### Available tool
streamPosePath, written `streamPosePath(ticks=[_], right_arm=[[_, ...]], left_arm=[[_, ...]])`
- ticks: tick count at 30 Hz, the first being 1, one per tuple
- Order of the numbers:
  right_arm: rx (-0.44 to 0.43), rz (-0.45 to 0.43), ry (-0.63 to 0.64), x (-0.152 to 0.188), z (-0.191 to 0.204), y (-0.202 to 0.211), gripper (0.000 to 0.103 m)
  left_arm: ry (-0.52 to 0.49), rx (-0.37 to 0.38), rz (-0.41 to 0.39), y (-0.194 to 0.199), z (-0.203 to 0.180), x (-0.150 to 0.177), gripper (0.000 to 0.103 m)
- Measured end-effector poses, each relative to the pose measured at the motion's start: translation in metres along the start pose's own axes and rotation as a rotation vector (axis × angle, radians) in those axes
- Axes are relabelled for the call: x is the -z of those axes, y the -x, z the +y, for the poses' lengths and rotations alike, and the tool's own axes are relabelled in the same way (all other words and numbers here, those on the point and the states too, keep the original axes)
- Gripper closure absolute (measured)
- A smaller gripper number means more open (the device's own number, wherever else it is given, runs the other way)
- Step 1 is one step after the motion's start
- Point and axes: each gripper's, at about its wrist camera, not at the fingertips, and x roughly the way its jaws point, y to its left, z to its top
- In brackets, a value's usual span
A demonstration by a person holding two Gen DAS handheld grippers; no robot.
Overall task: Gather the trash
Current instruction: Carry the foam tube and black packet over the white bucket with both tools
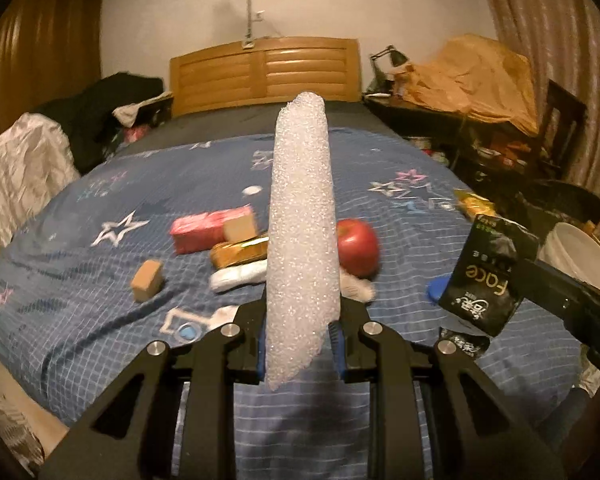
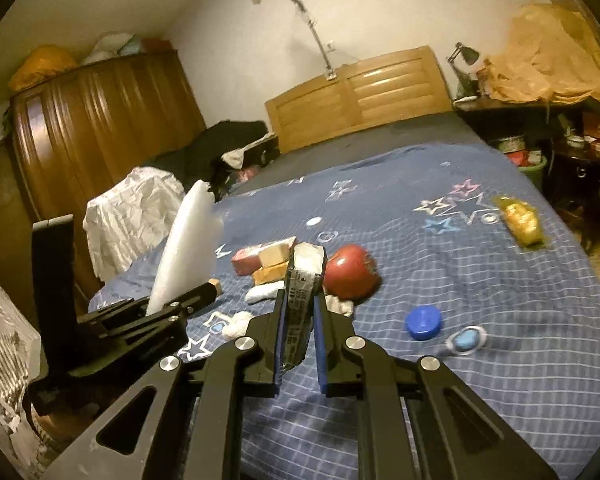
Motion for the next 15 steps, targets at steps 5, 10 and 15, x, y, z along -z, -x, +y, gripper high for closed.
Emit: streamPosePath(ticks=[5,10,15], right_arm=[[0.054,-0.053,-0.038,-0.003,-0.027,0.036,0.089],[0.124,-0.123,-0.091,-0.008,-0.063,0.078,0.089],[0.205,-0.193,-0.151,-0.012,-0.105,0.123,0.089]], left_arm=[[-0.04,0.055,-0.009,-0.002,-0.038,-0.012,0.081],[-0.088,0.129,-0.01,-0.007,-0.086,-0.022,0.081],[-0.141,0.188,-0.013,-0.011,-0.135,-0.029,0.081]])
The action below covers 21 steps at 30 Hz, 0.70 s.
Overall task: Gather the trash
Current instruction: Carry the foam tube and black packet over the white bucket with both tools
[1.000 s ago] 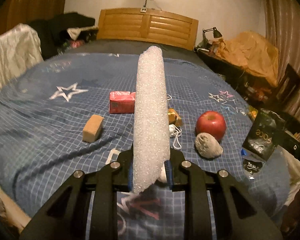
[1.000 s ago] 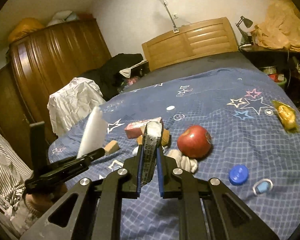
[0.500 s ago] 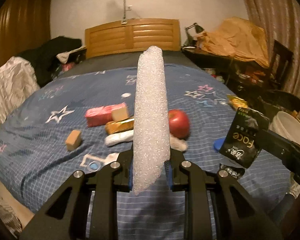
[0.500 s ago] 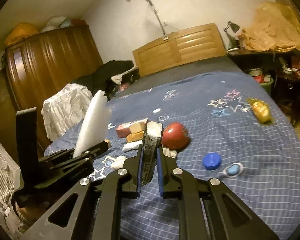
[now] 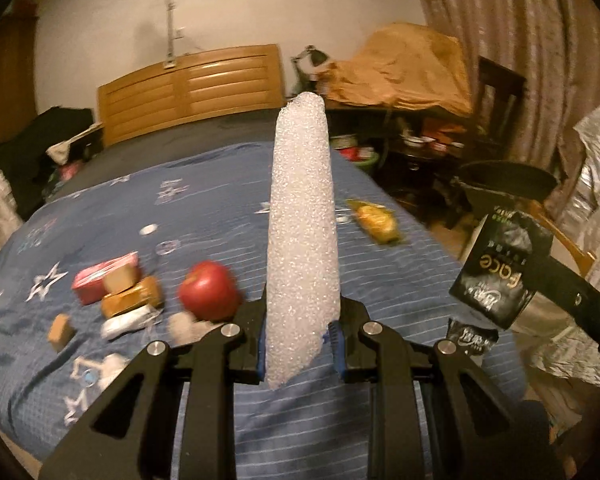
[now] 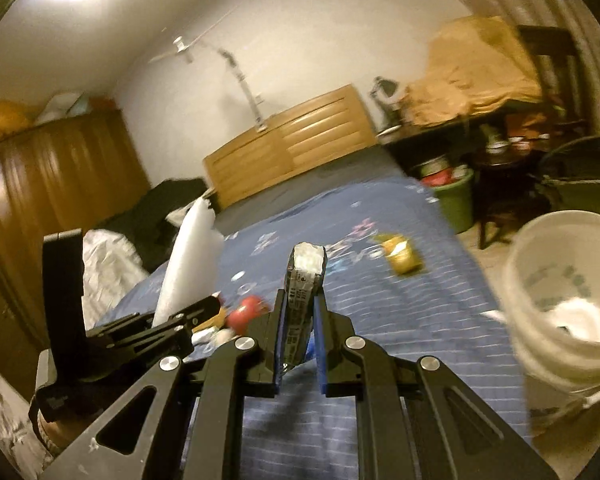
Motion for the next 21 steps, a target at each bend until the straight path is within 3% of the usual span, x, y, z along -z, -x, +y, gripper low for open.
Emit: streamPosePath(ticks=[9,21], right_arm=[[0.141,-0.109,-0.089,-0.023,-0.089,0.055,0.089],[0.341,-0.181,-0.117,-0.043,-0.188,0.099,0.089]], left_arm=[[-0.094,0.101,0.012,-0.029,-0.081,-0.016,0.081],[-0.226,0.212,0.023,-0.067,-0.186,-0.036,0.081]])
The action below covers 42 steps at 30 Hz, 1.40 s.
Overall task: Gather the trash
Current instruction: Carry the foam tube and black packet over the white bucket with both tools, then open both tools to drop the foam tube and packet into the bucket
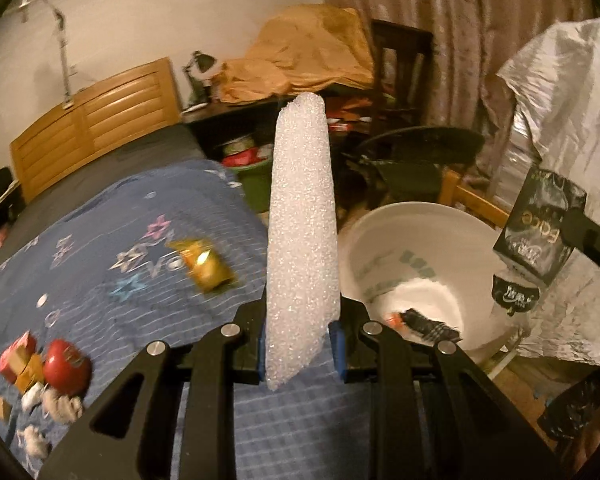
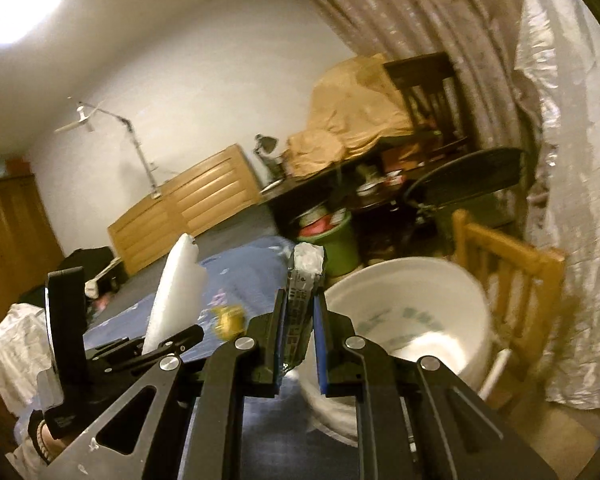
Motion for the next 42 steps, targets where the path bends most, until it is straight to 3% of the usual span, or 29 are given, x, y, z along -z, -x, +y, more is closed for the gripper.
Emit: streamPosePath(ticks=[8,17,40,42], right_arm=[[0.115,-0.009,0.017,-0.017,-0.05,-0.016,0.089],[0.175,0.007,0.034,-0.015,-0.066,-0.032,0.089],[0.183,0.035,0.066,-0.007,-0.064,-0.053,0.089],[0.188,0.06,0.079,-0.007,-0.062,-0.06,0.085]], left_arm=[[-0.063,0.058,0.033,-0.04,-0.044,-0.012,0.081],[-0.102,0.084,0.078,-0.068,-0.069,-0.013,0.081],[-0.116,0.107,0.133,-0.085,-0.078,-0.009,0.079],[-0.11,0.1,0.14,-0.087,-0.078,-0.008,0.077]])
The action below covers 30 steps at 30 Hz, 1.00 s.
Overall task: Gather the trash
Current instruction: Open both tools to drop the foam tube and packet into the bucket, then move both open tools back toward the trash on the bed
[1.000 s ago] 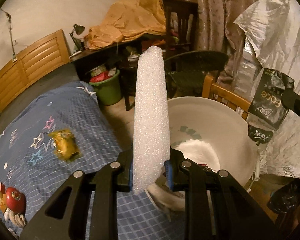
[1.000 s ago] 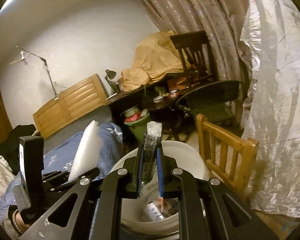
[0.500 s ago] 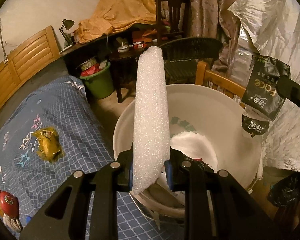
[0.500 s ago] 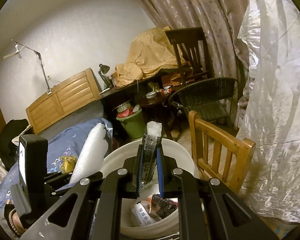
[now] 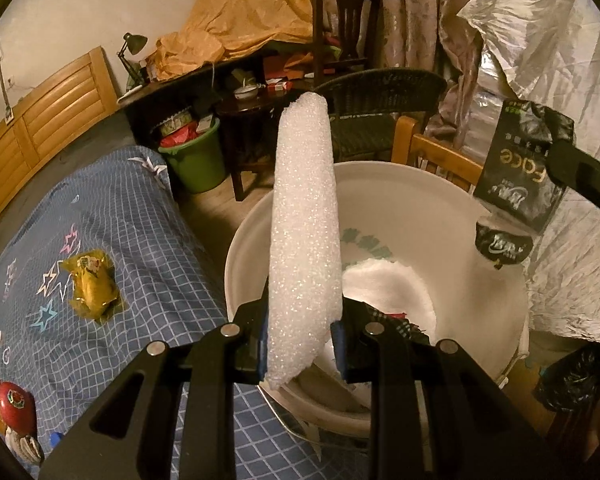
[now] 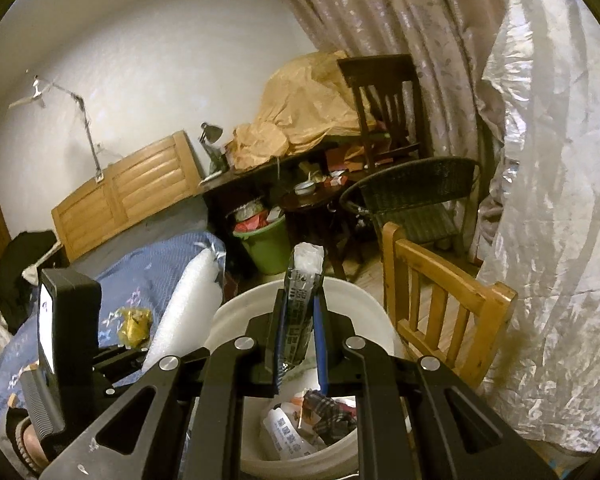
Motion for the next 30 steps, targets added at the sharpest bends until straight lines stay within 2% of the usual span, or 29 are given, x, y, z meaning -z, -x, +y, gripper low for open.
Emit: streamPosePath(ticks=[1,2,3,17,22,27,30], right_arm=[[0.014,0.002,0.001,0.0,0.001,-0.002,0.071],[0.017,-0.003,-0.001,0.0,0.001,-0.002,0.064],[0.016,-0.004,-0.003,0.0,0.0,-0.003,0.064],[0.016,-0.016,-0.034,0.003,-0.003,-0.002,0.064],[0.01,-0.023,-0.03,0.007,0.005,0.003,0.064],[0.005,-0.055,-0.024,0.015,0.018,0.014,0.062],[0.007,-0.066,-0.024,0.023,0.028,0.019,0.048]], left_arm=[[0.003,-0.007,0.004,-0.001,0.001,0.0,0.066],[0.004,-0.013,0.004,-0.001,0.001,0.0,0.059],[0.006,-0.021,-0.001,-0.001,0.001,0.0,0.051],[0.012,-0.044,-0.018,0.003,0.003,0.002,0.05],[0.029,-0.075,-0.032,0.011,0.011,0.007,0.05],[0.07,-0.145,-0.078,0.036,0.031,0.021,0.036],[0.114,-0.174,-0.101,0.054,0.05,0.034,0.03]])
